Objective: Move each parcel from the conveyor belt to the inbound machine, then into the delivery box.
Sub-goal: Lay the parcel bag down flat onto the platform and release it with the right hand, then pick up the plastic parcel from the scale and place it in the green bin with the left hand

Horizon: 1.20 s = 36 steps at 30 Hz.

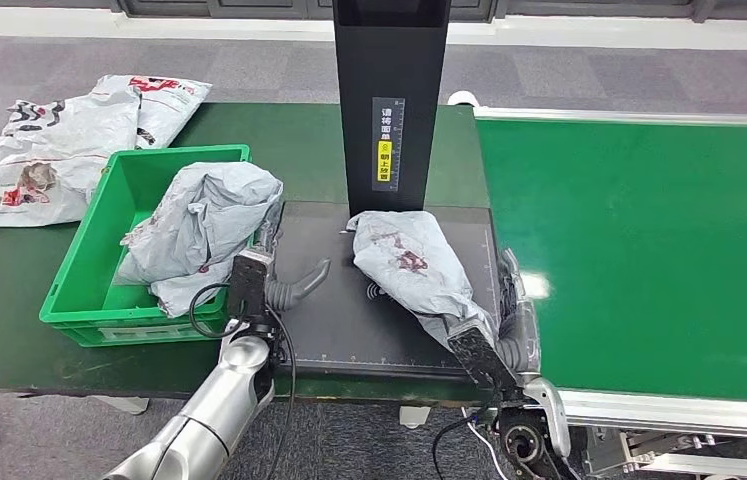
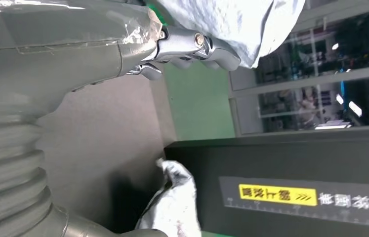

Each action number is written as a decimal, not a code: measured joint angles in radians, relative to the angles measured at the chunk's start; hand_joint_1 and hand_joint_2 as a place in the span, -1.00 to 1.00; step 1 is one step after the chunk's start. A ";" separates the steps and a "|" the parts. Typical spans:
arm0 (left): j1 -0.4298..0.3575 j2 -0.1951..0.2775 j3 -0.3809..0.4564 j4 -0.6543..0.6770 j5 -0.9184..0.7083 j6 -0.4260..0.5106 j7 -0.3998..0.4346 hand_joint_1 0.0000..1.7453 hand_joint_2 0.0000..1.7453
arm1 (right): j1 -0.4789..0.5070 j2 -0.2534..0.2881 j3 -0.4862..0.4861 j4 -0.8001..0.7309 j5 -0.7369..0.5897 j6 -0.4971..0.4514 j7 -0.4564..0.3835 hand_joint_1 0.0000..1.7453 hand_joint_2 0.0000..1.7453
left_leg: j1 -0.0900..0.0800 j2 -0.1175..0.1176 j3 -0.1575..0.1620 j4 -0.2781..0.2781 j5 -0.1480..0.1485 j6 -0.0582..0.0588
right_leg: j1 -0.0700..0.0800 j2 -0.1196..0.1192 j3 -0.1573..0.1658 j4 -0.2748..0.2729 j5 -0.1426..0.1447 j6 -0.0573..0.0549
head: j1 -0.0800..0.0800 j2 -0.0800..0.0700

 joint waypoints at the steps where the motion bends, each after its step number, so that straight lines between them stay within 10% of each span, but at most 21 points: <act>1: 0.002 0.000 0.000 -0.006 0.003 0.003 -0.004 -1.00 1.00 | 0.002 0.004 -0.009 -0.004 -0.027 0.011 -0.015 -1.00 1.00 | 0.000 0.000 0.000 0.000 0.000 0.000 | 0.000 0.000 0.000 0.000 0.000 0.000 | 0.000 0.000; 13: 0.010 -0.001 -0.057 -0.016 -0.167 -0.074 0.063 -1.00 1.00 | -0.017 0.042 -0.099 -0.026 -0.277 0.196 -0.069 -1.00 1.00 | 0.000 0.000 0.000 0.000 0.000 0.000 | 0.000 0.000 0.000 0.000 0.000 0.000 | 0.000 0.000; 36: -0.080 -0.007 -0.411 0.201 -0.659 -0.244 0.134 -1.00 1.00 | -0.079 0.062 -0.228 0.000 -0.336 0.367 -0.043 -1.00 1.00 | 0.000 0.000 0.000 0.000 0.000 0.000 | 0.000 0.001 -0.001 0.000 0.000 0.000 | 0.000 0.000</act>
